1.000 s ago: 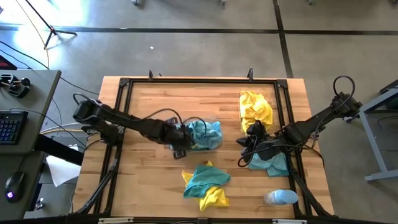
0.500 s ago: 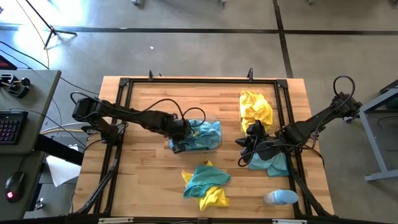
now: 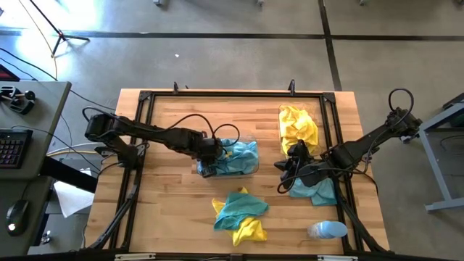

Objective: Sort microfiber towel by color & place in baskets
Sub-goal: Put the blue towel into the bottom transparent bin

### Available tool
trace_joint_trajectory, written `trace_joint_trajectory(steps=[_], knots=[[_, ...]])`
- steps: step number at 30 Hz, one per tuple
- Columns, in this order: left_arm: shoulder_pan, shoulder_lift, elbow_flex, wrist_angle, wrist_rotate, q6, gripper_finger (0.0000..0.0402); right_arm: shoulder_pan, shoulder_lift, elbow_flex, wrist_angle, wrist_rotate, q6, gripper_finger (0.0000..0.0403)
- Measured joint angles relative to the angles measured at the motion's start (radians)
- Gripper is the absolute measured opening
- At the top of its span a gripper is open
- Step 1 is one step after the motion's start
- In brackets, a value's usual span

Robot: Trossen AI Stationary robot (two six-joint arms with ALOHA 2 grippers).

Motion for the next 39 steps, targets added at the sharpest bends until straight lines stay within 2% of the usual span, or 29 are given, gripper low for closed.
trace_joint_trajectory(steps=[5, 10, 14, 20, 24, 28, 32, 39], knots=[[0.017, 0.000, 0.000, -0.001, 0.048, 0.005, 0.0131, 0.000, 0.000, 0.000, 0.000, 0.000, 0.000, 0.0000], [0.025, -0.004, 0.027, -0.040, 0.070, 0.010, 0.0161, 0.000, 0.000, 0.000, 0.000, 0.012, 0.000, 0.0000], [0.026, -0.005, 0.102, -0.128, 0.070, 0.050, 0.0165, 0.000, 0.000, 0.000, 0.023, 0.041, -0.010, 0.0000], [0.026, -0.005, 0.207, -0.232, 0.069, 0.087, 0.0165, 0.000, 0.000, 0.000, 0.111, 0.082, -0.108, 0.0000], [0.026, -0.006, 0.268, -0.303, 0.067, 0.103, 0.0165, -0.018, 0.006, 0.000, 0.157, 0.078, -0.148, 0.0000], [0.025, -0.024, 0.299, -0.350, 0.060, 0.110, 0.0165, -0.071, 0.047, 0.000, 0.263, 0.016, -0.241, 0.0000], [0.012, -0.068, 0.299, -0.363, 0.051, 0.134, 0.0165, -0.149, 0.135, 0.014, 0.384, -0.097, -0.344, 0.0000], [0.013, -0.161, 0.299, -0.376, 0.015, 0.147, 0.0165, -0.250, 0.325, 0.189, 0.401, -0.232, -0.534, 0.0000]])
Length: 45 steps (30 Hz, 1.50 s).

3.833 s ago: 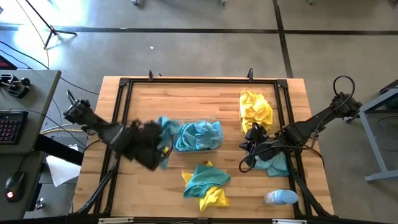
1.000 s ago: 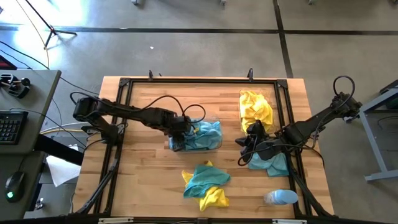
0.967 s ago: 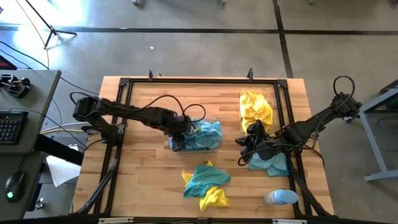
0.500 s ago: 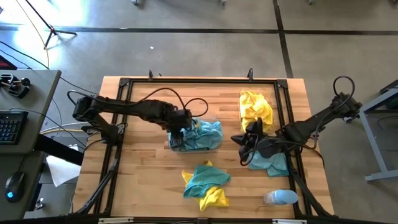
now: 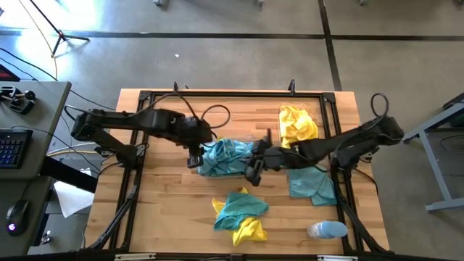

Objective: Sort microfiber towel by color & place in baskets
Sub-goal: Put the blue towel into the bottom transparent bin

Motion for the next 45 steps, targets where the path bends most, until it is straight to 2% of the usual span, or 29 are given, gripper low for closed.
trace_joint_trajectory(steps=[4, 12, 18, 26, 33, 45], knots=[[0.003, -0.064, -0.030, 0.019, 0.000, 0.010, 0.0165, -0.052, 0.109, 0.144, -0.047, -0.061, -0.107, 0.0000], [0.003, -0.316, -0.310, 0.155, 0.003, -0.091, 0.0165, -0.127, 0.356, 0.437, -0.204, -0.194, -0.252, 0.0000], [0.002, -0.505, -0.469, 0.232, 0.000, -0.199, 0.0165, -0.163, 0.518, 0.573, -0.288, -0.236, -0.283, 0.0000], [0.002, -0.657, -0.588, 0.244, 0.003, -0.264, 0.0165, -0.214, 0.645, 0.589, -0.335, -0.220, -0.225, 0.0000], [0.002, -0.703, -0.638, 0.244, 0.003, -0.270, 0.0165, -0.235, 0.734, 0.593, -0.329, -0.260, -0.175, 0.0000], [0.002, -0.703, -0.659, 0.246, 0.000, -0.245, 0.0165, -0.229, 0.721, 0.588, -0.333, -0.264, -0.142, 0.0000]])
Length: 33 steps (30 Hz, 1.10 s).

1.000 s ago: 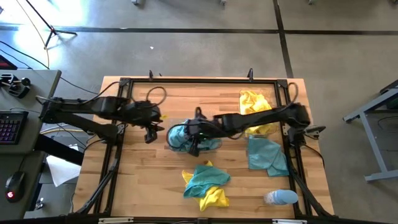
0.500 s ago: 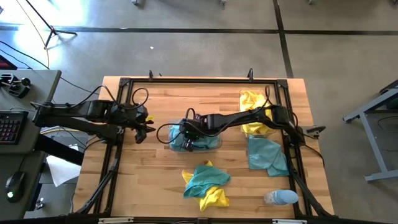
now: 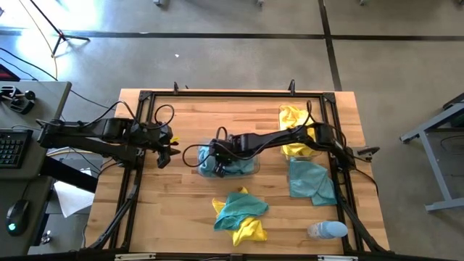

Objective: Sort microfiber towel by color & place in baskets
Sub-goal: Put the blue towel into the bottom transparent bin

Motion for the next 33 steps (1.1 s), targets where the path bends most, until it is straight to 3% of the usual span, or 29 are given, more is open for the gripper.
trace_joint_trajectory(steps=[13, 19, 26, 33], knots=[[0.000, 0.000, 0.000, 0.005, 0.001, -0.047, 0.0165, 0.030, -0.158, -0.002, -0.069, -0.006, 0.005, 0.0001], [0.000, 0.000, 0.000, 0.039, 0.003, -0.110, 0.0165, 0.040, -0.217, -0.002, -0.109, -0.003, -0.001, 0.0043], [0.000, 0.002, 0.000, 0.078, 0.000, -0.115, 0.0165, 0.055, -0.280, -0.002, -0.316, 0.025, 0.074, 0.0116], [0.000, 0.021, 0.000, 0.075, 0.001, -0.115, 0.0165, 0.130, -0.337, -0.002, -0.579, 0.136, 0.137, 0.0126]])
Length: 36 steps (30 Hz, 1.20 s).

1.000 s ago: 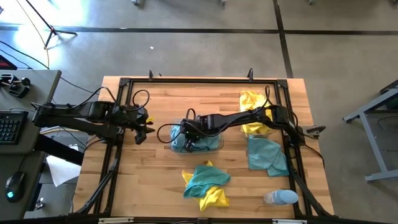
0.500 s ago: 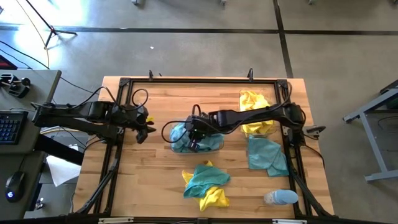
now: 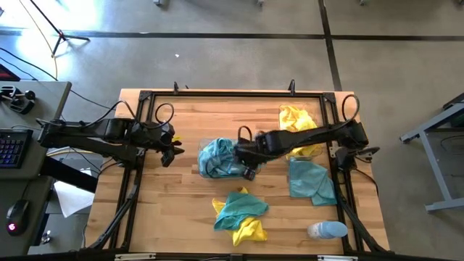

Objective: Sort microfiber towel by color & place in baskets
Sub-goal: Put the blue towel into the bottom transparent bin

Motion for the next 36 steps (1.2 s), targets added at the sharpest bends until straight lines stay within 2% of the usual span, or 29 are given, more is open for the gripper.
trace_joint_trajectory(steps=[3, 7, 11, 16, 21, 24, 36], knots=[[-0.003, 0.015, 0.000, 0.000, 0.003, -0.005, 0.0165, 0.073, -0.021, -0.016, -0.033, 0.080, 0.036, 0.0126], [-0.028, 0.042, 0.000, 0.002, 0.006, -0.022, 0.0165, 0.184, -0.073, -0.107, -0.033, 0.184, 0.146, 0.0126], [-0.061, 0.077, 0.000, 0.012, 0.006, -0.034, 0.0165, 0.284, -0.152, -0.255, 0.059, 0.189, 0.295, 0.0126], [-0.116, 0.131, 0.000, 0.063, 0.006, -0.052, 0.0165, 0.397, -0.244, -0.420, 0.285, 0.146, 0.412, 0.0126], [-0.161, 0.190, 0.000, 0.113, -0.002, -0.052, 0.0165, 0.464, -0.269, -0.495, 0.438, 0.127, 0.407, 0.0126], [-0.176, 0.225, 0.000, 0.125, -0.002, -0.053, 0.0165, 0.478, -0.256, -0.499, 0.496, 0.092, 0.345, 0.0126], [-0.218, 0.307, 0.000, 0.200, -0.003, -0.054, 0.0165, 0.407, -0.068, -0.500, 0.728, 0.046, 0.149, 0.0126]])
